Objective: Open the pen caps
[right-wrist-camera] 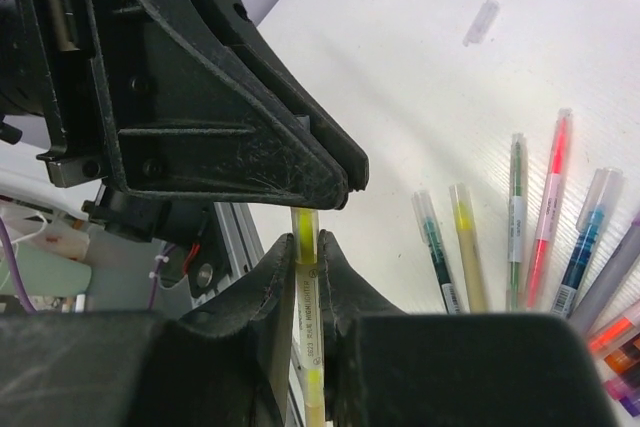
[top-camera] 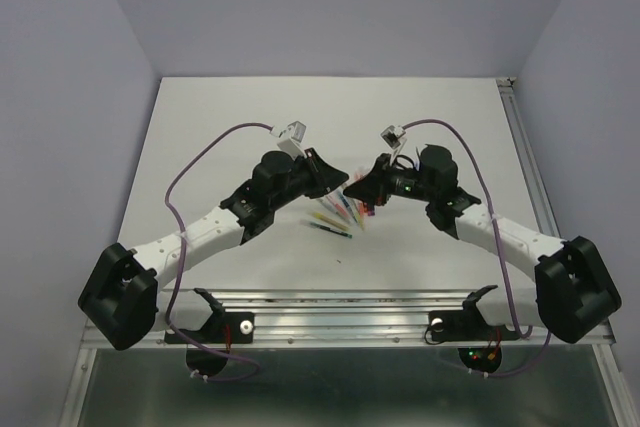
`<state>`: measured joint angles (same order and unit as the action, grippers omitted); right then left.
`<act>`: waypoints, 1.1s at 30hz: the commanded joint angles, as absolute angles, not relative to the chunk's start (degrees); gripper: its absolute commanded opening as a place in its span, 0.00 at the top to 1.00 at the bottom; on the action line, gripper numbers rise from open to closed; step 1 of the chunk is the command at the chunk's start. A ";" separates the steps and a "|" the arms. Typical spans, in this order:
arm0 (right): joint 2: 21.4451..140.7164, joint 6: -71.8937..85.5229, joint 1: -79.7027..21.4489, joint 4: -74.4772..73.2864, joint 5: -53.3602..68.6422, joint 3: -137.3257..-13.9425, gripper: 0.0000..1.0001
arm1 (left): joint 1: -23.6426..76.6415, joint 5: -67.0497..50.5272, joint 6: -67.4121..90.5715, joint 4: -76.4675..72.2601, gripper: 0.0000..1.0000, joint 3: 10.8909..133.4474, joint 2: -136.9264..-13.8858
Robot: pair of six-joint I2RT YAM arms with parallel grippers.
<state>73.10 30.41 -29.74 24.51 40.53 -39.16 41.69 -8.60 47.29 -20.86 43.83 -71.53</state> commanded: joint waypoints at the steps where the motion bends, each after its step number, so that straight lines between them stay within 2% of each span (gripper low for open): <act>1: 73.74 30.76 -30.23 27.16 39.82 -39.55 0.99 | 42.19 -8.44 47.63 -23.91 1.00 43.86 -70.58; 2: 73.91 30.94 -30.23 27.25 39.38 -39.72 0.93 | 42.19 -8.61 47.72 -23.91 1.00 43.94 -70.66; 4: 75.05 30.85 -30.32 27.33 39.20 -39.90 0.88 | 42.19 -8.70 48.34 -23.99 1.00 44.12 -70.84; 5: 75.67 30.94 -30.32 27.51 40.24 -40.08 0.81 | 42.19 -8.44 48.69 -24.08 1.00 44.12 -70.93; 8: 77.60 31.72 -30.67 29.00 41.31 -40.34 0.71 | 42.19 -8.09 50.70 -24.43 1.00 43.95 -71.02; 11: 78.83 31.82 -31.11 29.97 42.10 -40.60 0.69 | 42.19 -7.65 51.94 -24.96 1.00 43.94 -71.10; 13: 79.10 31.90 -31.29 30.15 41.92 -40.52 0.73 | 42.28 -6.51 52.03 -24.96 1.00 43.95 -71.02; 14: 79.19 31.90 -31.38 30.23 41.75 -40.43 0.84 | 42.28 -6.07 52.03 -24.87 1.00 43.95 -71.02; 15: 78.93 31.82 -31.55 30.15 41.75 -40.34 0.98 | 42.19 -5.37 51.86 -24.18 1.00 44.12 -70.75; 19: 77.35 31.20 -32.60 28.39 41.31 -38.94 0.99 | 41.84 1.65 49.93 -19.09 1.00 46.57 -70.32; 22: 75.60 31.20 -34.00 26.02 40.96 -36.22 0.99 | 37.99 5.88 47.38 -16.89 1.00 48.77 -69.87; 29: 68.48 36.20 -37.44 26.45 38.85 -25.32 0.99 | 19.37 0.80 44.12 -12.92 1.00 50.02 -68.30; 33: 65.40 36.13 -37.53 25.41 36.31 -23.29 0.99 | 14.34 0.26 43.33 -12.22 1.00 46.86 -65.66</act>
